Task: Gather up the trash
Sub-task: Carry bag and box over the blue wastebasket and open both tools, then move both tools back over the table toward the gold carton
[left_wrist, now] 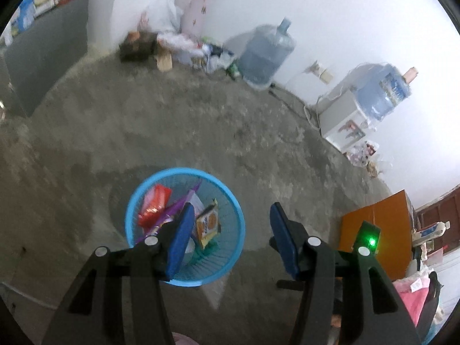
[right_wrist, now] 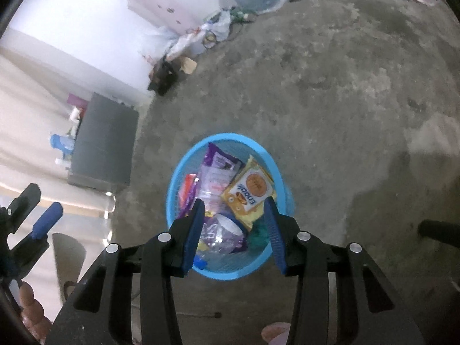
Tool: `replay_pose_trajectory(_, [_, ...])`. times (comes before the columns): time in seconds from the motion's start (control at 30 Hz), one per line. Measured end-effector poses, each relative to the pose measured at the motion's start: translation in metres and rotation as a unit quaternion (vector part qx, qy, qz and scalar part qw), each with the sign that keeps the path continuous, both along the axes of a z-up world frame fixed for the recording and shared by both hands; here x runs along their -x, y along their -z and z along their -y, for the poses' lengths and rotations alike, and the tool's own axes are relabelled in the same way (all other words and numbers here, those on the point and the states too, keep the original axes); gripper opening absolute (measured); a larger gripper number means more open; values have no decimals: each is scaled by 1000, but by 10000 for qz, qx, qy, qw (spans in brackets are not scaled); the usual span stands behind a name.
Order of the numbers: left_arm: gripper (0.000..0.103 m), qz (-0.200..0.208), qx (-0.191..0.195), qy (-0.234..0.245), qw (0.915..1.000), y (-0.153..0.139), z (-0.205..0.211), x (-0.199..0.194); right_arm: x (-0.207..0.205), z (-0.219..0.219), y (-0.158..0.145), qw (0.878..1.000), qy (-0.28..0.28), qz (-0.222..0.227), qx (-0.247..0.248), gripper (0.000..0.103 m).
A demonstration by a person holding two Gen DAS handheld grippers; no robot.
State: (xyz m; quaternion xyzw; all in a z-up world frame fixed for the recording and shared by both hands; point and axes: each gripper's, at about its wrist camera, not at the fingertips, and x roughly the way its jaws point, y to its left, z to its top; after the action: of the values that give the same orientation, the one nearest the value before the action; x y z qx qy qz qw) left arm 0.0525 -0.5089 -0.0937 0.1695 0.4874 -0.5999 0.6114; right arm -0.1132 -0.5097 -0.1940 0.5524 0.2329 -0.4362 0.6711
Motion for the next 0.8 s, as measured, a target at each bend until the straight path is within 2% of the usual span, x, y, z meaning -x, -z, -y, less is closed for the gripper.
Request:
replay_pose_trajectory(0.17, [62,282,417,-275,9984,-40,-54,-11,-5,-15,-40,9984,-308,125,453,53])
replay_pose_trajectory(0.27, [63,588,440,-572,9957,-53,-98,-24,-17,-25,-63,9952,-630,224,711,55])
replay_pose_trajectory(0.43, [65,832,655,-1199,9871,-78,-171,-51,-46,-43,-98,9842,-1344,266,1123,57])
replay_pose_trajectory(0.53, [67,1030,926,-1704,9756,-99,-227,-69,-66,-58,-116,9750,-1748,333,1328,57])
replay_pose_trajectory(0.63, [68,1269,1146,-2228,9598,-117,-285,-84,-88,-75,-130,9646,-2156,439,1455,57])
replay_pose_trajectory(0.73, [68,1552,1286,-2728,9407,-130,-341,-96,-120,-99,-144,9483,-2712,580,1541,57])
replay_pose_trajectory(0.77, [68,1688,1335,-2929,9316,-134,-365,-101,-132,-108,-149,9418,-2904,626,1571,57])
replay_pose_trajectory(0.8, [68,1737,1361,-3021,9274,-136,-377,-105,-139,-117,-152,9364,-3055,669,1591,57])
